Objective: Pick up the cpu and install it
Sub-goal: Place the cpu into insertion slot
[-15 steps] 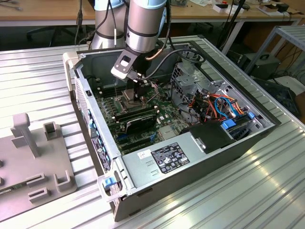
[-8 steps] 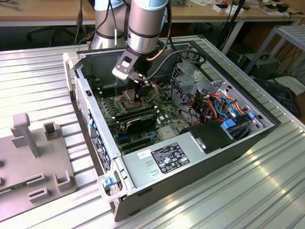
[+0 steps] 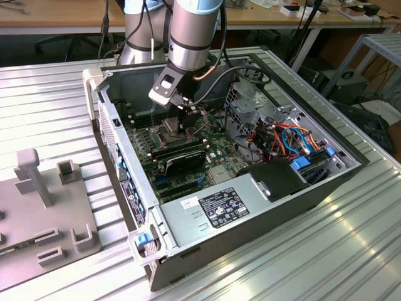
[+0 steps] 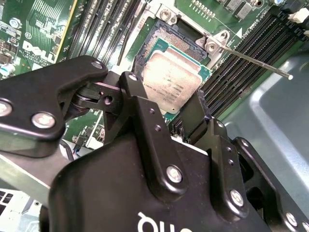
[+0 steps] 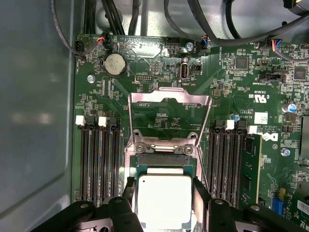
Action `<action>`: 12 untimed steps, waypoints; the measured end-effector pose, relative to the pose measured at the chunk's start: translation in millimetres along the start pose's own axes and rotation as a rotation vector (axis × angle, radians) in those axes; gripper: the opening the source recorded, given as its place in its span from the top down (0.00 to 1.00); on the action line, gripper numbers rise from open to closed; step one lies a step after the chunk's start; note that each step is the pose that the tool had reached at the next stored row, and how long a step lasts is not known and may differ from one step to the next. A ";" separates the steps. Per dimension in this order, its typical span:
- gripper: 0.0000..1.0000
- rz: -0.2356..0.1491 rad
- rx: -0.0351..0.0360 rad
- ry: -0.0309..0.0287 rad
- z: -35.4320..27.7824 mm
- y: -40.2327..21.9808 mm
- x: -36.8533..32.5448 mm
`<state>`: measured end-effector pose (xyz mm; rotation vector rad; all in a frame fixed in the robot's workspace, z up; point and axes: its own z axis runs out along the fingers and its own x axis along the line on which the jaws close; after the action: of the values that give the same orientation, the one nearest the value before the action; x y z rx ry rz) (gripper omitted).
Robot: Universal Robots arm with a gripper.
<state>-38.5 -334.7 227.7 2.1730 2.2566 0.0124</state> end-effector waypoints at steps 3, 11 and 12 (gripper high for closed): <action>0.45 0.000 0.0005 -0.0003 4.3 -0.1 -0.1; 0.45 0.000 0.0005 -0.0004 13.9 -0.4 -0.1; 0.45 0.000 0.0006 -0.0003 15.5 -0.5 0.0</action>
<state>-38.8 -334.7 212.2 2.1730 2.2568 0.0115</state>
